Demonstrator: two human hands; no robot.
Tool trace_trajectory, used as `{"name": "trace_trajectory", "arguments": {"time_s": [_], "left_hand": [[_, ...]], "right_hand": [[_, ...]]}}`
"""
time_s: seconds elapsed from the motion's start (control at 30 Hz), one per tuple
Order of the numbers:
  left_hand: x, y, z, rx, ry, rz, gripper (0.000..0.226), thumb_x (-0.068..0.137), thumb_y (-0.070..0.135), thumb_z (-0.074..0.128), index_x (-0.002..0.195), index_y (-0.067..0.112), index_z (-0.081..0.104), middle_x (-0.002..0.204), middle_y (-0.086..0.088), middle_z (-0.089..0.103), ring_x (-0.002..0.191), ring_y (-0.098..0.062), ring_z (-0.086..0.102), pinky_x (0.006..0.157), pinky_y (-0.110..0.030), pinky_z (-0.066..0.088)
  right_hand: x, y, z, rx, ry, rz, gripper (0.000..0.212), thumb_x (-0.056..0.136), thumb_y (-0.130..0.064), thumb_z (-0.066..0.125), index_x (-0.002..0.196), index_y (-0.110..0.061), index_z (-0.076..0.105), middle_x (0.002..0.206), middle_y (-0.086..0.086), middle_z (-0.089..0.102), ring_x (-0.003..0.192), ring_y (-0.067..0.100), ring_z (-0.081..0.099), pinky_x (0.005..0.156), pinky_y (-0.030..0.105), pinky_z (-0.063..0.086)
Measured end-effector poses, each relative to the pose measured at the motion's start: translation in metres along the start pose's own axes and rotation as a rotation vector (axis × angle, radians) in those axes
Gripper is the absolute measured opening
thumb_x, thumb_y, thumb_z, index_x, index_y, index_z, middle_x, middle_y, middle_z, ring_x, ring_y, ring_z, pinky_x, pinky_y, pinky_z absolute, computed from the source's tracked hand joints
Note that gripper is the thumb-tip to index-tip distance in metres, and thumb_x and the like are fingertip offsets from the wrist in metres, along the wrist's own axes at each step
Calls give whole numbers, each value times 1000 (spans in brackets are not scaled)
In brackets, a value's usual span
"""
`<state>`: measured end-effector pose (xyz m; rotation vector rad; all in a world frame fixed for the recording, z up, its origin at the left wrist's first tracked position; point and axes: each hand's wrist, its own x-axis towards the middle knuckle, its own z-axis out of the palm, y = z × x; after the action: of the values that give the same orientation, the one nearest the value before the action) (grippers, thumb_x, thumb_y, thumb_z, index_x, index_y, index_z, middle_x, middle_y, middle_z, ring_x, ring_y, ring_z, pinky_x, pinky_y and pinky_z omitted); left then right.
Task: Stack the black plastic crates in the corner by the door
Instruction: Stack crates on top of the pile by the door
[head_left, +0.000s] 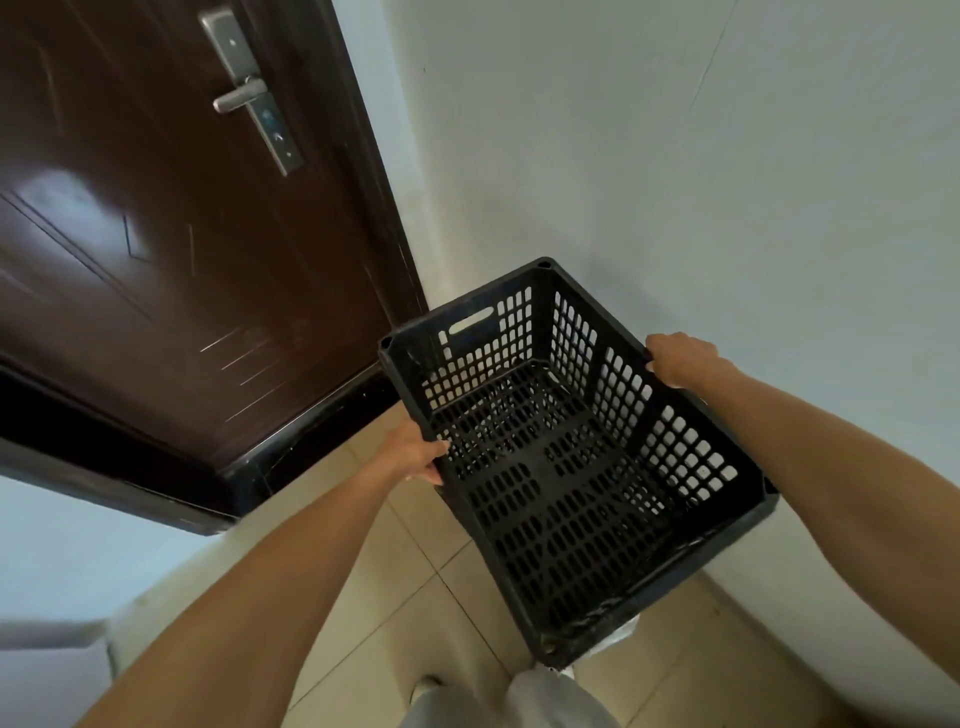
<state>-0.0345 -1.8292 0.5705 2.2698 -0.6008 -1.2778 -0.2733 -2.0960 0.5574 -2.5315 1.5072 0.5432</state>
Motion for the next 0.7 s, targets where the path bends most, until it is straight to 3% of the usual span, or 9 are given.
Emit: {"name": "trace_trajectory", "arguments": {"time_s": [0.1,0.37,0.57,0.7], "left_hand": [[-2,-1,5,-85,-32,-3,41,95,3,56,134,10,45,125,-20,64,99,-33,70,65,-34,60],[-5,-9,3,-102,-11,-16,29,93,7,62,118,15,49,113,-19,70,83,-25,74,49,-21,57],[-7,-24,-4,-188,0,-39,38,92,3,62,128,5,51,120,-22,66,86,-20,70,51,-23,59],[-8,-29,-9,-153,6,-35,31,92,7,63,121,4,55,112,-20,70,68,-12,72,45,-17,54]], "right_hand": [[4,5,2,6,8,4,26,98,-14,45,123,-8,48,116,13,57,103,30,57,72,35,41],[7,0,4,11,51,-6,23,97,-10,45,119,-7,48,100,9,52,89,26,51,70,36,40],[7,-17,5,8,92,-20,22,97,-10,45,118,-7,48,103,10,54,88,25,52,70,35,38],[7,-27,3,9,92,-31,21,97,-11,46,118,-7,48,96,7,49,85,24,49,70,36,38]]}}
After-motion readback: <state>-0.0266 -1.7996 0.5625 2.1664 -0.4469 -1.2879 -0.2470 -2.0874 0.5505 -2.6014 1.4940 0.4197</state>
